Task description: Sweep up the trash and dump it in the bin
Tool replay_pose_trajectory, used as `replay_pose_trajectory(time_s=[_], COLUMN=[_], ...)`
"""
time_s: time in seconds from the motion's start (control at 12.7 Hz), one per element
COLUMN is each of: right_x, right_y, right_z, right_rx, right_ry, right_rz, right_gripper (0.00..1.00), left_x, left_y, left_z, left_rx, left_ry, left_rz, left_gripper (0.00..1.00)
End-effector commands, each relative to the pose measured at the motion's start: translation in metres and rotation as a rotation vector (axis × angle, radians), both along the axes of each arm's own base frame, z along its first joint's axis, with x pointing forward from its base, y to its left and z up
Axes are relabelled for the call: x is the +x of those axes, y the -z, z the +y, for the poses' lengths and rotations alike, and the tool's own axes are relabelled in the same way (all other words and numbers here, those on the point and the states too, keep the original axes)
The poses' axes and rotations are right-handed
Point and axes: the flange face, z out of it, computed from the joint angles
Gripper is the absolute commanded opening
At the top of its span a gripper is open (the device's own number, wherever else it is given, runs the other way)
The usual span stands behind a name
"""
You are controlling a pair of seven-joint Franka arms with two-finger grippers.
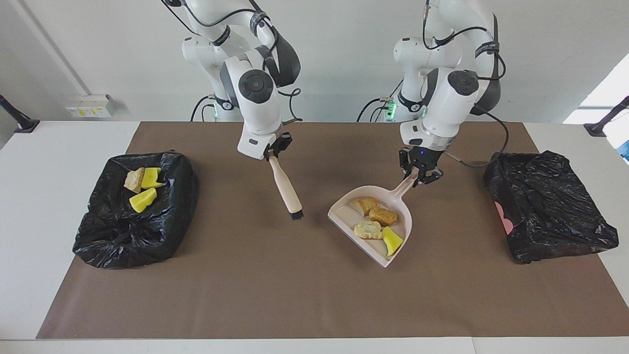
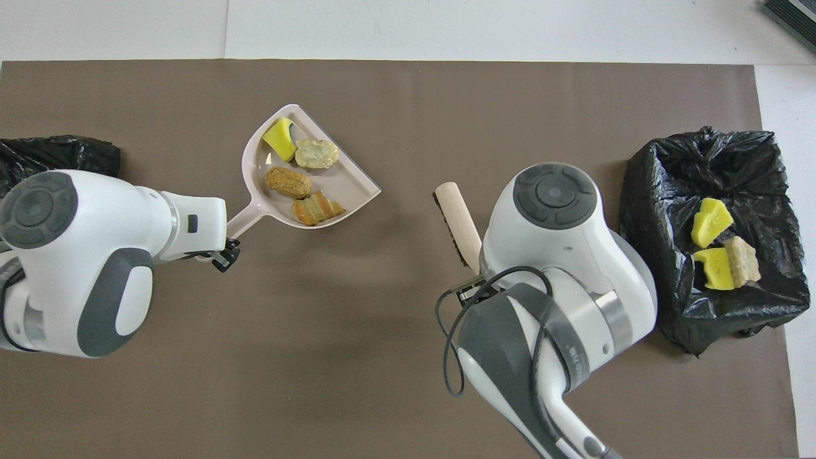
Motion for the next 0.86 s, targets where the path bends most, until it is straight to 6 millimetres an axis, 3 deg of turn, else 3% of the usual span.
replay_pose_trajectory(time_s=[0.0,0.16,0.39,0.55,0.79], right_x=[-0.052,-0.078,-0.112,-0.134,-0.158], right_y=[0.012,0.021,0.039,0.063,0.098], right_z=[0.033,0.076,0.124,0.156,0.186], right_rx=[-0.019,-0.029,-0.019,-0.006,-0.003], right_ry=[0.066,0.151,0.239,0.285,0.336], right_rz=[-0.037,-0.064,-0.054,-0.057,-0.044], right_gripper=[0.0,0.0,0.0,0.0,0.0], left_x=[0.009,0.014,0.019,0.01,-0.004], left_y=[-0.034,-0.047,-0.058,-0.064,-0.076], left_z=[0.054,0.11,0.189,0.254,0.336], left_rx=[-0.003,0.001,0.0,-0.006,0.011], left_ry=[-0.089,-0.182,-0.227,-0.255,-0.275], left_rz=[0.047,0.103,0.11,0.101,0.067], left_gripper=[0.0,0.0,0.0,0.0,0.0])
